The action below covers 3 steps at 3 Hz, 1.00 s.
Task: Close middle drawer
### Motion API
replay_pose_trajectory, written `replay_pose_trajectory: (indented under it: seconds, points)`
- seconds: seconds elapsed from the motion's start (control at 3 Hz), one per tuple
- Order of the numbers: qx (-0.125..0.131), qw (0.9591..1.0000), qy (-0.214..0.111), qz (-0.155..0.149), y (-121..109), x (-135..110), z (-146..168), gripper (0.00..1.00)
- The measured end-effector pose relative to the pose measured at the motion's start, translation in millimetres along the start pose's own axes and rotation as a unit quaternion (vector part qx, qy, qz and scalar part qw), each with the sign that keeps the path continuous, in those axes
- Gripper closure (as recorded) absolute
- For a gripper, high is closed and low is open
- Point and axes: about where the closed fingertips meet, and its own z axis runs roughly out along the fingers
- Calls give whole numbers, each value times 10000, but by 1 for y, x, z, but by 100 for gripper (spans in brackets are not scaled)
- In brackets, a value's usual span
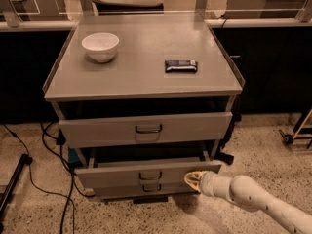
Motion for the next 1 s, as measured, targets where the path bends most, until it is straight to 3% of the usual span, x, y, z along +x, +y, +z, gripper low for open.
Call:
replay_pose_trajectory:
  seconds: [1.0]
  points:
    - [-357,9956,615,-612,-31,-4,61,100]
